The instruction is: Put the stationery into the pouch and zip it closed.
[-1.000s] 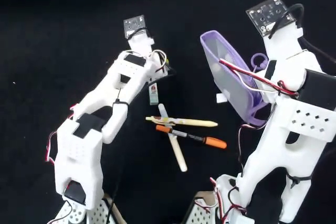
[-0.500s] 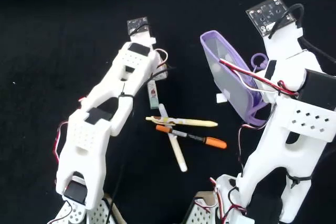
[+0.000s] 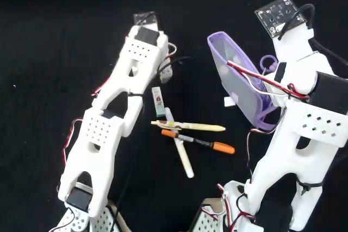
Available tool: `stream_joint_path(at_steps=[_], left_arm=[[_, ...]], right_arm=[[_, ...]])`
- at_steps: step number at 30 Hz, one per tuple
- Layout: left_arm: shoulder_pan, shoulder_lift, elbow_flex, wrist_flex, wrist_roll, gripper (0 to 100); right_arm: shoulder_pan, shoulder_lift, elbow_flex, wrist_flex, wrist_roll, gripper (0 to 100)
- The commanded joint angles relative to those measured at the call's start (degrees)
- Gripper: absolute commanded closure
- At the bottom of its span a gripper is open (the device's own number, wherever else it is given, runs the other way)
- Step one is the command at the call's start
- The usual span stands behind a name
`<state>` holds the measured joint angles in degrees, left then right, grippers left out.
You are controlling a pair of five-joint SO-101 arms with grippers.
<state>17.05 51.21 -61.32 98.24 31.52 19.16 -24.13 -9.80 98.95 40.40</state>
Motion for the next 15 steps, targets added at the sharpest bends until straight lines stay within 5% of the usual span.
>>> stream_joint_path(at_steps=[1, 15], left_arm=[[1.45, 0.00, -6.20, 2.64, -0.09, 86], [2.33, 1.67, 1.19, 2.64, 8.70, 79]], right_arm=[[-0.26, -1.27, -0.40, 0.70, -0.18, 98.7], [-0.18, -1.27, -0.40, 0.70, -0.18, 98.7]])
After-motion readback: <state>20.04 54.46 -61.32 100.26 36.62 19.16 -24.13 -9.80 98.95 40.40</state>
